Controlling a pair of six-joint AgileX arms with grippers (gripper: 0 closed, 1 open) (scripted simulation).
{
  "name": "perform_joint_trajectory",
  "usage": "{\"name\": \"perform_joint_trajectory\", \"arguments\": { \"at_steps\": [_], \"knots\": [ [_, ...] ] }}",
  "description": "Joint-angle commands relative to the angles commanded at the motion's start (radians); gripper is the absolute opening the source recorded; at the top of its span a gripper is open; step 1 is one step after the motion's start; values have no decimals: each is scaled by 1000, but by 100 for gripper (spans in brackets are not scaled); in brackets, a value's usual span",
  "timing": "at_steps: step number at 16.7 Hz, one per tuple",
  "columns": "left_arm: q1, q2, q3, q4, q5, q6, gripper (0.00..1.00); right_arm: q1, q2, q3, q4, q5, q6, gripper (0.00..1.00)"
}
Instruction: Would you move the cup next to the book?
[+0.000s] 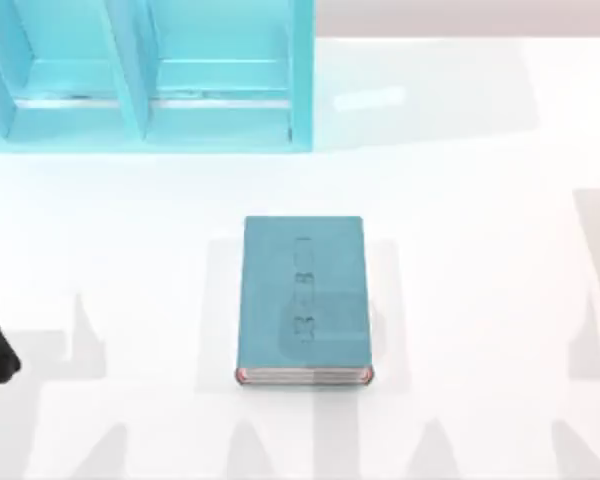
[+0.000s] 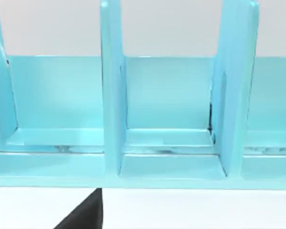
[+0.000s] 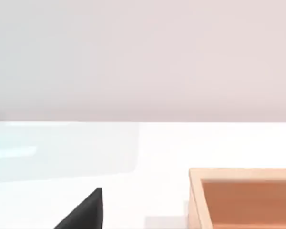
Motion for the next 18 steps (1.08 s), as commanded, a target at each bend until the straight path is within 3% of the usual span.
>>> {"name": "perform_joint_trajectory", "arguments": {
  "at_steps": [4,8,12,18],
  "knots": [
    [4,29,29,-19,-5,30,100,0,0,0,0,0,0,100],
    [25,205,191,-132,-21,215,100,0,0,0,0,0,0,100],
    [72,511,416,-327,-32,555,100,0,0,0,0,0,0,100],
    [223,1054,744,-705,-21,1226,100,0,0,0,0,0,0,100]
  ]
}}
